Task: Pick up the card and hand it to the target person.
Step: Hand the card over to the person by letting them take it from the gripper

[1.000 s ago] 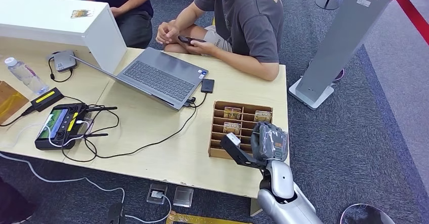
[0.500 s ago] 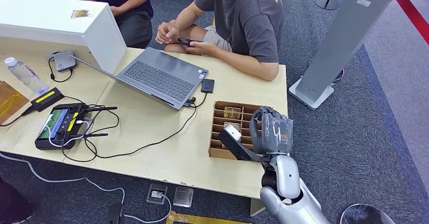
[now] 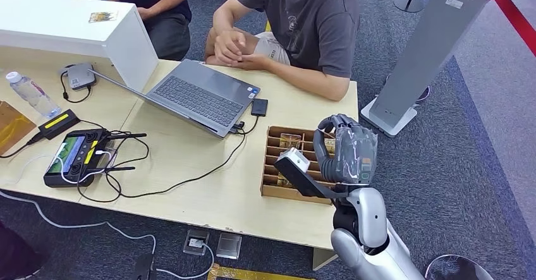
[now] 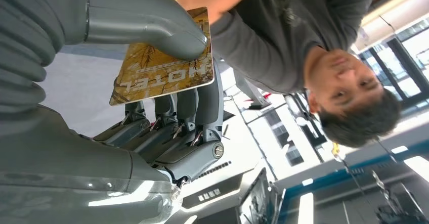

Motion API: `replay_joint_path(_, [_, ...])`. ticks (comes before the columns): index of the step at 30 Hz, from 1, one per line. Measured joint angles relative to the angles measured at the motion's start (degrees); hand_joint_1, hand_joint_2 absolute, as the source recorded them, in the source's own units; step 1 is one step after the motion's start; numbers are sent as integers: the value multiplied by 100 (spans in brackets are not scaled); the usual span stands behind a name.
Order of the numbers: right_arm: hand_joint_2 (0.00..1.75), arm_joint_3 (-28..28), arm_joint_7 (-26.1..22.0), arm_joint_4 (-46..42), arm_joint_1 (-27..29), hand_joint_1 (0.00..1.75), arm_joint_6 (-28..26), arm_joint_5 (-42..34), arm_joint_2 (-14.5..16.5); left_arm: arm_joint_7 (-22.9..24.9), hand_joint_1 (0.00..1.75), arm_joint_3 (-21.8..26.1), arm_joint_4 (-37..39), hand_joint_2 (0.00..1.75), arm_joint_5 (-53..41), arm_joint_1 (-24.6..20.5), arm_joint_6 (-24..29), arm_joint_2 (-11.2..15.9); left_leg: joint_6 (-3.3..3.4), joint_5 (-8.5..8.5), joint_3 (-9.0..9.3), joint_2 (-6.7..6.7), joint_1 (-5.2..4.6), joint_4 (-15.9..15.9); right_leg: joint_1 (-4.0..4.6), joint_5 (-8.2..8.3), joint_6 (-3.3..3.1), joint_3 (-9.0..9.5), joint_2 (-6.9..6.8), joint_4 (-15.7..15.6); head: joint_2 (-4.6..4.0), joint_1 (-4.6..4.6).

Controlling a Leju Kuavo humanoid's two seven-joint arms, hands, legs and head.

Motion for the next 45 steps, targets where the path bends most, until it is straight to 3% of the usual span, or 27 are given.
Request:
replay_joint_path(7, [175,7,-497,642,-732,160,-278,-178,161,-28,0,-1,0,0,-112,-4,-102,4,1,1,-2,-1,0,0,0,1,0,0,-1,2,0,-2])
replay_joint_path(15, [175,11,-526,1838,-1532,151,-682,-58,449,-38,0,-10,0,0,-204,-18,-161,39,1,1,-6,-3,0,0,0,1,0,-3,-2,3,0,-2])
replay_joint_path(23, [175,2,-690,2913,-2024,152,-863,-199,728,-86,0,-34,0,0,-251,-20,-203,78,1,1,-6,-3,0,0,0,1,0,-4,-2,3,0,-2])
replay_joint_path(27, [175,1,-804,3331,-2174,144,-917,-298,862,-104,0,-33,0,0,-251,-19,-212,89,1,2,-6,-3,0,0,0,1,0,-5,-2,4,0,-6])
replay_joint_path(32, [175,-5,-1240,3736,-2250,145,-823,-972,1061,-114,0,-33,0,0,-251,-19,-241,97,1,2,-8,-3,0,0,0,0,0,-7,-2,5,0,-2])
replay_joint_path(34, [175,-6,-1411,3850,-2252,134,-755,-1256,1144,-114,0,-33,0,0,-251,-19,-252,102,1,2,-9,-3,0,0,0,0,0,-8,-2,5,0,-2])
replay_joint_path(38, [175,-6,-1547,4023,-2252,1,-673,-1522,1275,-115,0,-33,0,0,-251,-18,-280,115,1,2,-10,-3,0,0,0,0,0,-9,-2,4,0,-3])
replay_joint_path(45, [175,1,-1596,4246,-2257,0,-620,-1773,1395,-140,0,-33,0,0,-251,-17,-291,128,1,2,-10,-3,0,0,0,1,0,-9,-2,4,0,-1])
